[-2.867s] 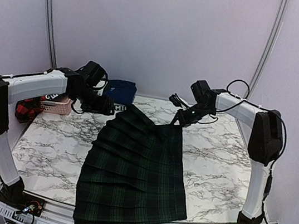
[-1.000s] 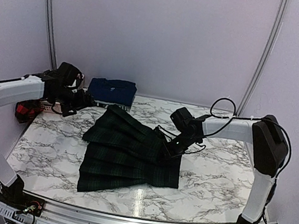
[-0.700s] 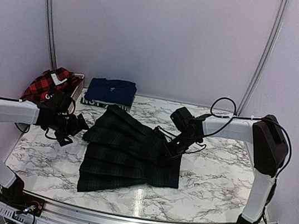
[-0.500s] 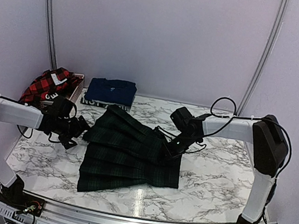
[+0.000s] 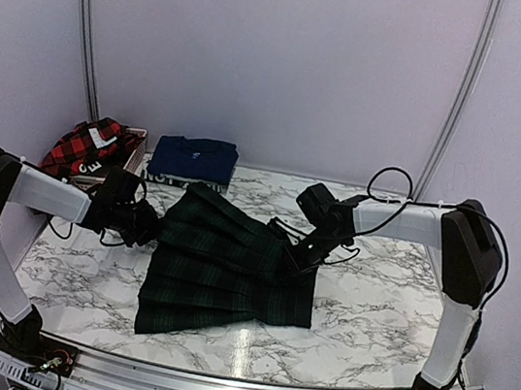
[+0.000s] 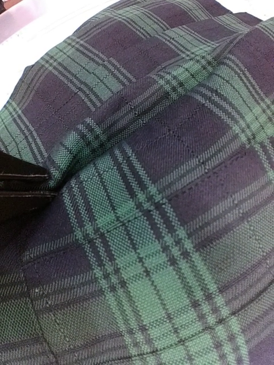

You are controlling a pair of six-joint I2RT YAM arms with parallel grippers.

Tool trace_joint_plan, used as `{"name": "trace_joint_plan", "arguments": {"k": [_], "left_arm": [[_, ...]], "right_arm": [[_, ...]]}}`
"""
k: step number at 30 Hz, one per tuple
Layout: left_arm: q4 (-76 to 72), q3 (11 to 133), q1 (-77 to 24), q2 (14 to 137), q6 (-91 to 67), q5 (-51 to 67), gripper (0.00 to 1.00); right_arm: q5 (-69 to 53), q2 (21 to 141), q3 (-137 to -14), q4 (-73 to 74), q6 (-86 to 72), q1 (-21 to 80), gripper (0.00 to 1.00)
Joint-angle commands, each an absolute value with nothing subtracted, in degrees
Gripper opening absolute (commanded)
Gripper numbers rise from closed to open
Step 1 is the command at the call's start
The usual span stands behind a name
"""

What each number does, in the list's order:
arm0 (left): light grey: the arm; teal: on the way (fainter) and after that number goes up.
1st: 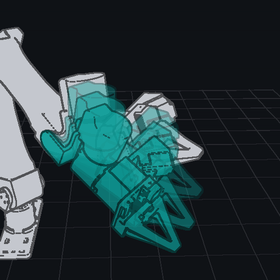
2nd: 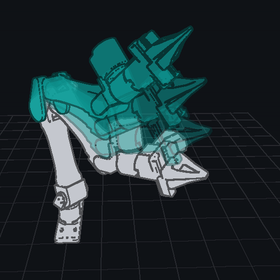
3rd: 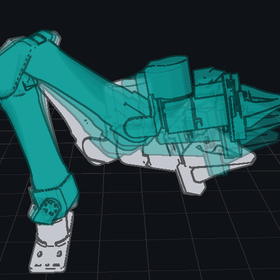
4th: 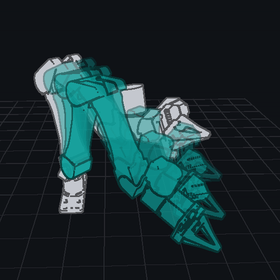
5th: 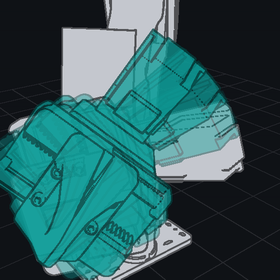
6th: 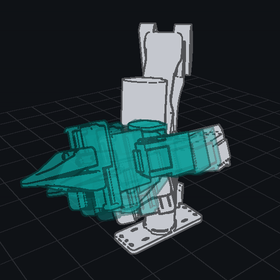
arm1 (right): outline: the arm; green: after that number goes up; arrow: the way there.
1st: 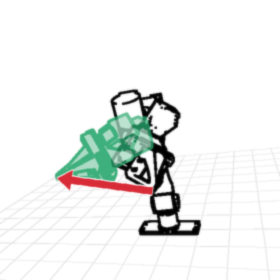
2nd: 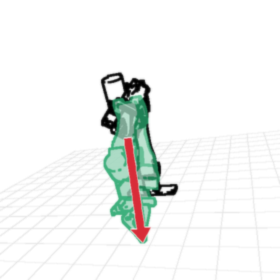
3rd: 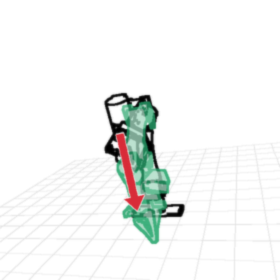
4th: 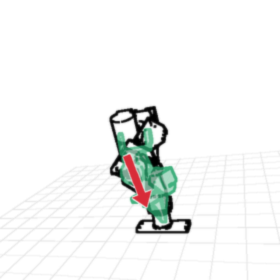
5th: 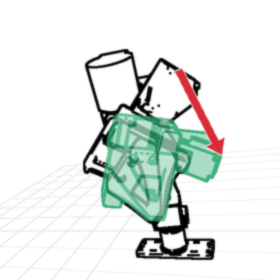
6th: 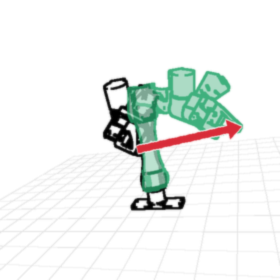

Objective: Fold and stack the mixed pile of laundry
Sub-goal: Pick up the rectangle-folded skirt from the center of the board, then fold the rectangle-folded skirt at the center of the board.

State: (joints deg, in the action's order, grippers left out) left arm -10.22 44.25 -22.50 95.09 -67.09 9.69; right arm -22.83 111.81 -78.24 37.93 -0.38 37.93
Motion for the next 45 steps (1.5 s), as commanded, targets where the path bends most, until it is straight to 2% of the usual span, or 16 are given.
{"name": "trace_joint_plan", "arguments": {"k": [1,5,6,13,21,25,29,32,36,37,38,40,41,44,45], "left_arm": [[-8.29,46.43,-22.52,89.66,-65.92,5.56,0.26],[-3.40,49.52,-22.51,85.85,-63.69,3.85,0.01],[-2.21,50.50,-22.56,85.32,-63.10,4.27,0.00],[4.11,55.09,-22.56,79.70,-61.91,7.88,0.00],[15.29,51.94,-25.73,65.65,-58.05,11.71,0.00],[16.85,44.45,-32.72,60.18,-59.90,11.20,0.00],[14.37,31.59,-38.30,57.06,-64.02,8.32,0.00],[11.21,23.53,-39.04,56.05,-66.21,6.97,0.00],[6.94,17.66,-39.10,56.54,-67.20,6.86,0.00],[6.69,17.79,-39.11,56.60,-66.36,7.24,0.03],[6.73,18.33,-39.11,56.37,-65.22,7.74,0.10],[7.42,19.98,-39.11,54.98,-62.69,8.53,0.32],[8.29,20.97,-39.11,53.87,-61.00,8.46,0.41],[13.60,24.96,-39.11,49.69,-57.13,5.17,0.61],[15.22,26.35,-39.02,48.56,-55.58,4.04,0.69]], "right_arm": [[-20.67,111.36,-81.58,38.95,-0.21,37.52,0.00],[-18.04,109.69,-83.95,40.01,-0.43,37.09,0.00],[-17.11,109.16,-84.72,40.58,-0.56,36.89,0.00],[-12.17,104.22,-88.48,44.65,-1.60,36.45,0.00],[-13.48,93.56,-81.66,48.02,-3.08,36.41,0.00],[-16.35,88.63,-71.45,45.50,-6.69,37.40,0.00],[-17.75,86.89,-58.91,37.15,-10.27,40.48,0.00],[-17.99,88.59,-51.24,31.50,-12.00,42.70,0.00],[-21.12,89.91,-48.33,28.68,-13.14,44.70,0.00],[-21.64,89.44,-48.56,29.07,-12.88,44.81,0.00],[-21.96,88.68,-49.08,30.08,-12.43,44.80,0.07],[-21.43,86.58,-51.30,32.85,-11.28,44.81,0.31],[-21.18,85.24,-52.71,34.35,-10.69,44.77,0.40],[-21.46,81.74,-56.94,37.59,-9.36,44.26,0.59],[-21.58,81.12,-57.80,38.22,-9.59,43.63,0.61]]}}
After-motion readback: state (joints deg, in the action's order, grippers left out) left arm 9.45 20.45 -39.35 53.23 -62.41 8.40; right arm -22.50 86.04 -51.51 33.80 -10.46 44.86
